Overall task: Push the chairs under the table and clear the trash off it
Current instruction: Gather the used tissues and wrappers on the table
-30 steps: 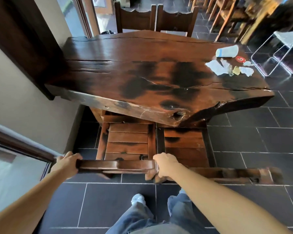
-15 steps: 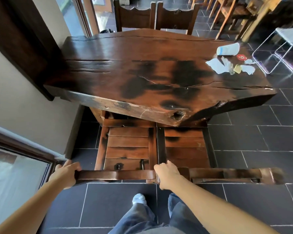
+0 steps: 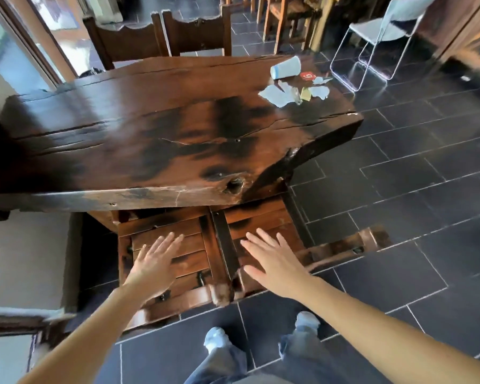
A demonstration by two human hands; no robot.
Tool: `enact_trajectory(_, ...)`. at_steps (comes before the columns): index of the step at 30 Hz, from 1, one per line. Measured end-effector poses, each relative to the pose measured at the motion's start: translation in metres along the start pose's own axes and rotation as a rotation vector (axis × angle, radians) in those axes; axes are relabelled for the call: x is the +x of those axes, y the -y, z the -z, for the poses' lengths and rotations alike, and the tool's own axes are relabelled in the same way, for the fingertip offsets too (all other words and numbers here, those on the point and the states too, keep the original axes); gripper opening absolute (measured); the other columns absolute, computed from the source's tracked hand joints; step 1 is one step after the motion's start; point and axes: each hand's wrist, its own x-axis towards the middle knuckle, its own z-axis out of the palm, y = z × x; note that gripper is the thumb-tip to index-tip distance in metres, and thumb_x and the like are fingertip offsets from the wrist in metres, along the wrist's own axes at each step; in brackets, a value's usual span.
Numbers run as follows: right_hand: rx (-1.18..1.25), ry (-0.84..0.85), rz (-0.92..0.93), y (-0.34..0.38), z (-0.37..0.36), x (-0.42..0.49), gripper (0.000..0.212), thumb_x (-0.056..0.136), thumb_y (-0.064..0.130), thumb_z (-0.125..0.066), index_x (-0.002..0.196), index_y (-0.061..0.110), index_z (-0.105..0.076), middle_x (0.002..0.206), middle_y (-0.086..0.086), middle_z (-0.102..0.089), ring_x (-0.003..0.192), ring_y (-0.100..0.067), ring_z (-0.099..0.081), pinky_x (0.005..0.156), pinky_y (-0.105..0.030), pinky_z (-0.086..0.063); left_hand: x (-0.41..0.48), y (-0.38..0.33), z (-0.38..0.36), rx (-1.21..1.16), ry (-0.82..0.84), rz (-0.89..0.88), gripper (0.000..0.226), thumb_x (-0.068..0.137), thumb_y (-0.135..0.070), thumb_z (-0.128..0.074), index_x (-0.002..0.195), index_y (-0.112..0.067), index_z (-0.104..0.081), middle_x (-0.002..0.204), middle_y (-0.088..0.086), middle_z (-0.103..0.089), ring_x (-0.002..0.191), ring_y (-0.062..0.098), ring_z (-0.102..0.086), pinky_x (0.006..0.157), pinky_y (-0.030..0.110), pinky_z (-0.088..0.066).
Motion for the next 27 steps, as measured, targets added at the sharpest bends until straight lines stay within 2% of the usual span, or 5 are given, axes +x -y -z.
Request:
enact_trajectory(3, -0.159, -0.096, -0.063, -0.049, 0.029, -0.02, 0.075, 0.085, 0.062, -0.005, 0.151, 0.026, -0.009, 0.161, 0.001, 0.002, 0.147, -0.021, 0.01, 0.116, -0.055, -0.002, 0.005, -0.096, 0.022, 0.062, -0.136, -0.161, 0.072, 0.097, -0.052, -0.027, 0.147, -0.028, 0.018, 0.157, -0.006, 0.02, 0.144, 0.018, 0.022, 0.117, 0.044, 0.01)
enact_trajectory(8, -0.22, -0.263, -0.149, -0.115, 0.092, -0.064, 0.091, 0.073, 0.07, 0.025, 0.15, 0.027, 0.005, 0.158, 0.003, 0.015, 0.145, -0.021, 0.017, 0.114, -0.053, 0.004, 0.005, -0.214, 0.06, 0.097, -0.374, -0.305, 0.076, 0.074, -0.066, 0.01, 0.138, -0.033, 0.033, 0.15, -0.01, 0.033, 0.138, 0.017, 0.034, 0.114, 0.044, 0.017)
enact_trajectory(15, -0.181, -0.383, -0.358, -0.244, 0.136, -0.185, 0.08, 0.083, 0.066, 0.014, 0.151, 0.027, -0.003, 0.16, 0.001, 0.007, 0.145, -0.021, 0.015, 0.112, -0.055, 0.001, 0.018, -0.406, 0.074, 0.063, -0.448, -0.551, 0.079, 0.073, -0.072, 0.014, 0.139, -0.034, 0.031, 0.148, -0.012, 0.037, 0.136, 0.016, 0.037, 0.106, 0.037, 0.027)
enact_trajectory(20, -0.168, -0.397, -0.525, -0.326, 0.149, -0.259, 0.074, 0.086, 0.066, 0.001, 0.151, 0.029, -0.001, 0.161, 0.002, 0.007, 0.145, -0.02, 0.017, 0.113, -0.058, -0.001, 0.028, -0.536, 0.044, -0.066, -0.299, -0.63, 0.077, 0.09, -0.063, -0.022, 0.139, -0.034, 0.03, 0.146, -0.015, 0.036, 0.137, 0.013, 0.035, 0.11, 0.039, 0.021)
enact_trajectory(27, -0.137, -0.476, -0.683, -0.42, 0.175, -0.315, 0.077, 0.083, 0.069, 0.009, 0.15, 0.033, 0.0, 0.161, 0.005, 0.007, 0.146, -0.018, 0.016, 0.114, -0.056, 0.0, 0.07, -0.649, 0.057, -0.019, -0.326, -0.721, 0.077, 0.083, -0.065, -0.016, 0.136, -0.035, 0.031, 0.143, -0.016, 0.036, 0.135, 0.014, 0.035, 0.108, 0.039, 0.023)
